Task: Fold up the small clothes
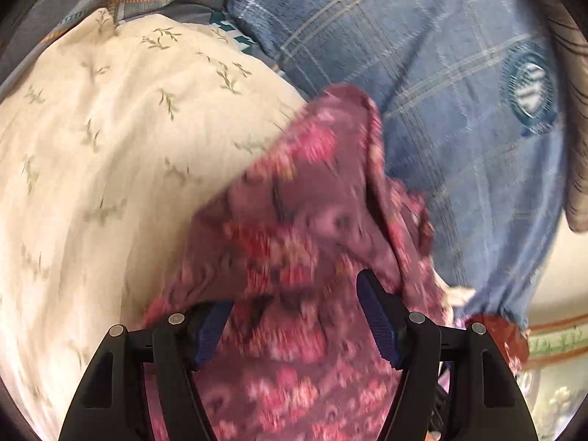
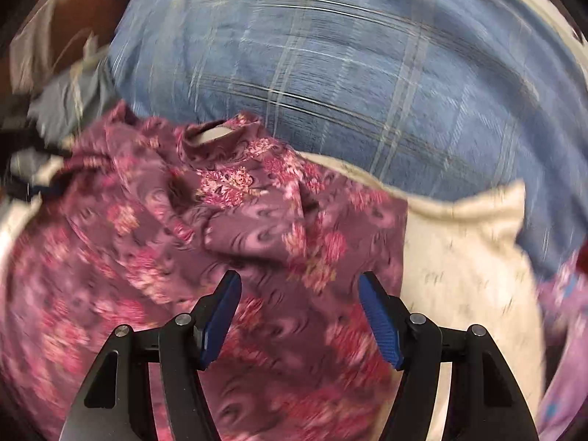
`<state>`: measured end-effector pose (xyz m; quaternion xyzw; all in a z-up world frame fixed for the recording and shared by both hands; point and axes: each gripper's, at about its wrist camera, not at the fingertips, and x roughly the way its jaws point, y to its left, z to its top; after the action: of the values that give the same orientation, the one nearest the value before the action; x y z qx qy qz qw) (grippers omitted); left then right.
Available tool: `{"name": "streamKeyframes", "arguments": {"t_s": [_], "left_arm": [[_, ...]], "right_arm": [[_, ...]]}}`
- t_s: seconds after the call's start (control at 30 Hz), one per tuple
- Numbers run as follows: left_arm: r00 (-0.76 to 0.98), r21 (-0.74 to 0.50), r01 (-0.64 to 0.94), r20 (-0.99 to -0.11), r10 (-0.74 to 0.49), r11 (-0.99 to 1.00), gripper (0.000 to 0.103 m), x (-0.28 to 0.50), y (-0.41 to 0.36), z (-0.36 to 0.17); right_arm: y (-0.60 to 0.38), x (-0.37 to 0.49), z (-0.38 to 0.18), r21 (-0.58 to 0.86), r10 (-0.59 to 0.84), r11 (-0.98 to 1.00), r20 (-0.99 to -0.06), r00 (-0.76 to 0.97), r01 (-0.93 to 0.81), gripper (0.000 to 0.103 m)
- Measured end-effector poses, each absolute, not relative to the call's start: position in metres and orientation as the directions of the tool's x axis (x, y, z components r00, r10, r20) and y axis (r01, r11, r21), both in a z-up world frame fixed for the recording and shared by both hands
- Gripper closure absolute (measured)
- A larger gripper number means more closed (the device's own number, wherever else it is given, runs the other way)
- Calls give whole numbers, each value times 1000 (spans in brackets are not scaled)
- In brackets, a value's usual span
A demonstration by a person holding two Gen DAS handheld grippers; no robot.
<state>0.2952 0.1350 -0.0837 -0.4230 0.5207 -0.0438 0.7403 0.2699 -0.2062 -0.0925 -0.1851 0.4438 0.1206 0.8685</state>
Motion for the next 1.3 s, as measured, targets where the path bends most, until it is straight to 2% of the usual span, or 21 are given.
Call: {"name": "streamKeyframes", "arguments": {"t_s": [0.07, 0.1, 0.13, 0.17, 0.2, 0.27, 0.33, 0.37, 0.4, 0.47, 0.53, 0.57, 0.63, 0.7, 0.83, 0.9, 0.97, 1.0, 1.03, 1.23, 1.3], "left_arm": [[443, -665, -397, -742, -502, 632, 45, 308, 135, -91], [443, -663, -401, -744, -500, 632, 55, 314, 135, -93], [439, -660, -401, -747, -499, 635, 66, 320, 135, -94], [432, -661, -401, -747, -505, 635, 71, 325, 134, -94], [430, -669, -395, -740, -516, 630, 79, 327, 135, -94], [446, -668, -389, -739, -505, 634, 80, 328, 136, -87], [451, -663, -403, -743, -494, 630, 80, 329, 138, -90], [445, -664, -410, -744, -499, 625, 80, 328, 139, -92], [439, -669, -409, -740, -510, 620, 80, 329, 139, -95], [435, -691, -416, -722, -538, 592, 80, 327, 144, -96], [447, -707, -410, -707, -548, 577, 76, 323, 147, -95], [459, -711, -405, -702, -545, 575, 74, 322, 147, -94], [469, -718, -402, -695, -546, 569, 59, 320, 148, -94], [464, -718, -408, -695, -550, 564, 54, 319, 147, -96], [439, -684, -408, -727, -527, 604, 53, 326, 141, -100], [434, -664, -404, -745, -507, 630, 54, 331, 137, -98], [426, -651, -409, -756, -497, 640, 58, 336, 135, -96], [425, -644, -407, -761, -490, 648, 75, 338, 134, -93], [422, -647, -397, -759, -497, 651, 88, 339, 135, -91], [492, -720, -354, -686, -536, 596, 92, 310, 143, -54], [493, -728, -346, -677, -546, 591, 92, 291, 141, -47]], "right_arm": [[-196, 279, -96, -260, 64, 862, -797, 601, -436, 38], [-193, 285, -97, -245, 94, 853, -798, 596, -462, 44], [-193, 296, -97, -176, 152, 859, -810, 567, -482, 76], [-196, 306, -95, -91, 216, 865, -820, 530, -493, 93], [-204, 317, -91, 23, 286, 886, -814, 506, -462, 98], [-228, 331, -75, 244, 416, 899, -739, 530, -364, 98], [-258, 348, -73, 432, 454, 884, -704, 546, -177, 90], [-271, 353, -77, 500, 471, 860, -699, 539, -102, 90], [-278, 353, -79, 515, 465, 855, -702, 539, -67, 90], [-282, 349, -82, 483, 439, 873, -721, 536, -65, 81], [-282, 342, -91, 509, 461, 858, -715, 525, -61, 61], [-281, 341, -96, 519, 470, 853, -718, 513, -55, 59], [-276, 345, -105, 514, 461, 857, -734, 499, -36, 57], [-275, 354, -114, 536, 462, 844, -726, 509, -1, 57], [-274, 376, -133, 606, 486, 792, -700, 523, 74, 53], [-268, 387, -145, 620, 501, 780, -700, 509, 85, 53], [-258, 395, -149, 591, 493, 804, -730, 473, 74, 62], [-254, 396, -145, 591, 502, 805, -724, 474, 50, 92], [-251, 394, -141, 600, 514, 799, -711, 479, 33, 93], [-263, 341, -64, 652, 570, 753, -582, 580, -85, 94], [-278, 314, -53, 647, 555, 758, -578, 597, -78, 94]]}}
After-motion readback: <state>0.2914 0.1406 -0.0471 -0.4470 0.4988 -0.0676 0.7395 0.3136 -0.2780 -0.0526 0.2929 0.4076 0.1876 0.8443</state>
